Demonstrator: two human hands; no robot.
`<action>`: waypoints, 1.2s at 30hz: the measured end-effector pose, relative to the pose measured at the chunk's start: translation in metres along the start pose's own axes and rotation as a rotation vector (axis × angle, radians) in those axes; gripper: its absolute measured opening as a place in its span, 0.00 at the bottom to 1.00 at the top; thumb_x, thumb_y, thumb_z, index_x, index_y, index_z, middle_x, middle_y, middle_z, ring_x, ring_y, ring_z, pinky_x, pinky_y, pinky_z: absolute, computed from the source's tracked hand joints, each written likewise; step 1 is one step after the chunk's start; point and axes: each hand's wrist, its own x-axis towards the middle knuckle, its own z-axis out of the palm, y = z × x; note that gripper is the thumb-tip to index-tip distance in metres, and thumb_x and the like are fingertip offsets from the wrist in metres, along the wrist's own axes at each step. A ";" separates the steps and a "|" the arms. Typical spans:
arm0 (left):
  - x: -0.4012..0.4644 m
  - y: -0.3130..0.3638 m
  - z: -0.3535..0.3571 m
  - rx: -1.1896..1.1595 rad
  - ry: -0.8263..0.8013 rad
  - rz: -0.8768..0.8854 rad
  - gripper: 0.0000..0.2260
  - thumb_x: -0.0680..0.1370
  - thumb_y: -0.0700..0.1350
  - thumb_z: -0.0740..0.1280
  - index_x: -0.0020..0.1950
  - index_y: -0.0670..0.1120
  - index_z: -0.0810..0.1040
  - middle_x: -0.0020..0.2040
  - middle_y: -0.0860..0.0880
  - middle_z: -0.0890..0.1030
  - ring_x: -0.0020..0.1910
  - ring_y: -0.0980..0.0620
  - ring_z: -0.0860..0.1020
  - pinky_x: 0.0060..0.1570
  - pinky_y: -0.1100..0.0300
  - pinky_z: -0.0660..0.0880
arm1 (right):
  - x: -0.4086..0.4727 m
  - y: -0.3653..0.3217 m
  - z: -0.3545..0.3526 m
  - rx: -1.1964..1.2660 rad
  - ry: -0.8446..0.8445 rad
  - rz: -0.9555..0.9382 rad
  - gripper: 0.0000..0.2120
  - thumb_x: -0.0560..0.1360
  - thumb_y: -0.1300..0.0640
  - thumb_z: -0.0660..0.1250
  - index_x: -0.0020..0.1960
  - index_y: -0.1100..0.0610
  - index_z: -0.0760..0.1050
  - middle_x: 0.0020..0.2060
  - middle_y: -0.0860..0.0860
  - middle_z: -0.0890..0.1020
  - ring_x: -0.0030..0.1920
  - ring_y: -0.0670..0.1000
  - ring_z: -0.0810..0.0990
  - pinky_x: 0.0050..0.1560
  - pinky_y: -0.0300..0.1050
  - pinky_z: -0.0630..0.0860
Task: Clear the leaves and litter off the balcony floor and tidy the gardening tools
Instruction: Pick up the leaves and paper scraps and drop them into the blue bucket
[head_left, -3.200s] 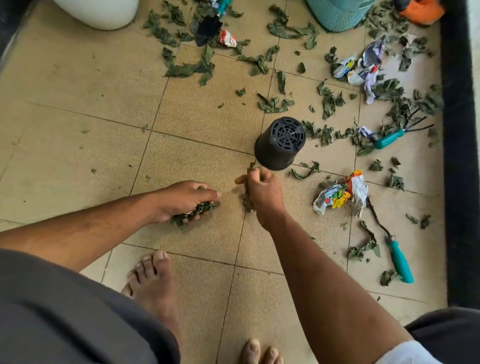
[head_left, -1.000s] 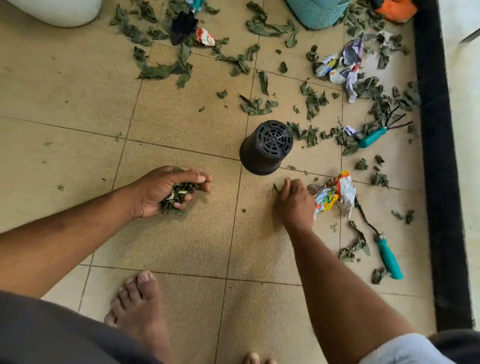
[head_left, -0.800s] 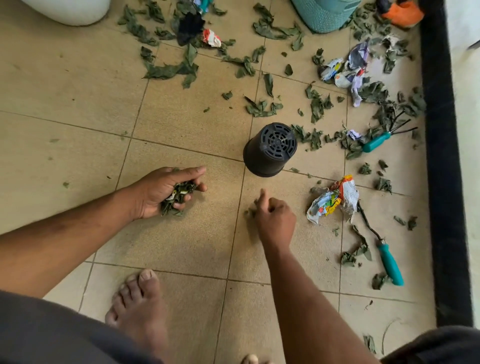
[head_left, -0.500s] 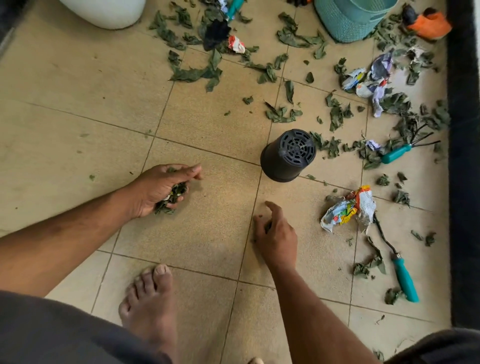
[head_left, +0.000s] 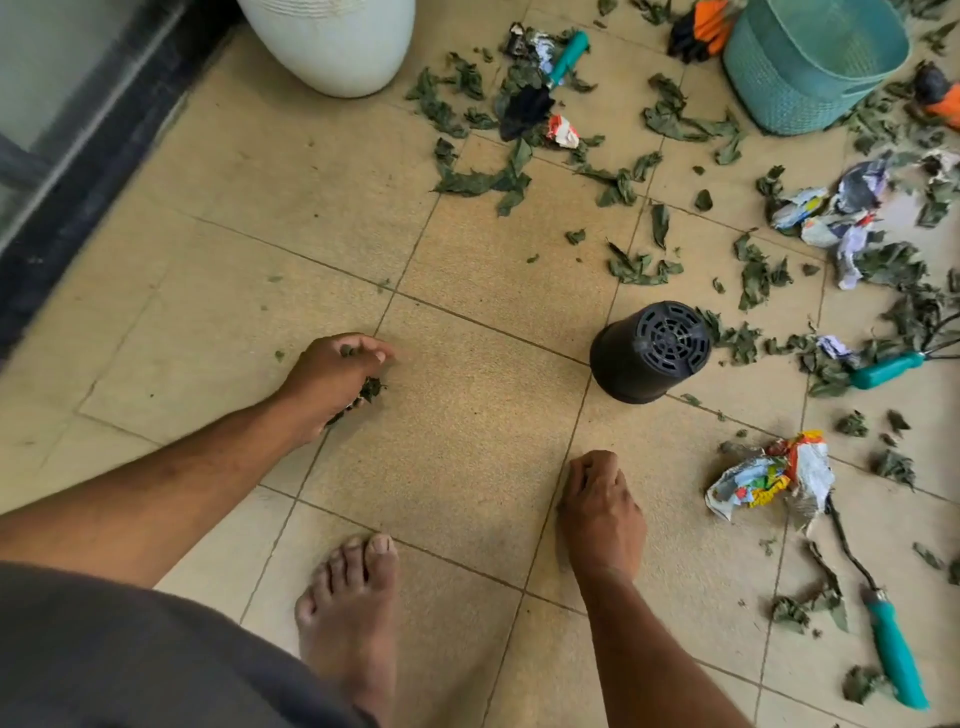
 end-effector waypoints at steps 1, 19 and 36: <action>0.002 -0.003 -0.004 0.009 0.027 0.004 0.08 0.84 0.44 0.69 0.52 0.52 0.88 0.55 0.52 0.87 0.46 0.50 0.82 0.44 0.55 0.76 | 0.002 -0.001 0.001 0.014 0.005 0.032 0.08 0.86 0.42 0.55 0.52 0.45 0.65 0.41 0.46 0.77 0.37 0.47 0.77 0.40 0.51 0.79; 0.014 -0.026 -0.022 0.795 0.010 0.350 0.16 0.76 0.68 0.73 0.49 0.57 0.77 0.38 0.58 0.81 0.32 0.60 0.77 0.32 0.61 0.68 | 0.035 -0.118 -0.005 1.394 -0.685 0.482 0.22 0.83 0.38 0.62 0.38 0.51 0.69 0.30 0.52 0.67 0.24 0.47 0.61 0.24 0.39 0.61; 0.036 -0.037 -0.118 0.188 0.147 0.143 0.04 0.81 0.49 0.74 0.55 0.53 0.83 0.45 0.56 0.88 0.47 0.64 0.83 0.49 0.62 0.75 | 0.046 -0.153 0.017 1.275 -0.954 0.528 0.11 0.81 0.50 0.72 0.47 0.54 0.72 0.32 0.51 0.72 0.23 0.46 0.69 0.17 0.35 0.64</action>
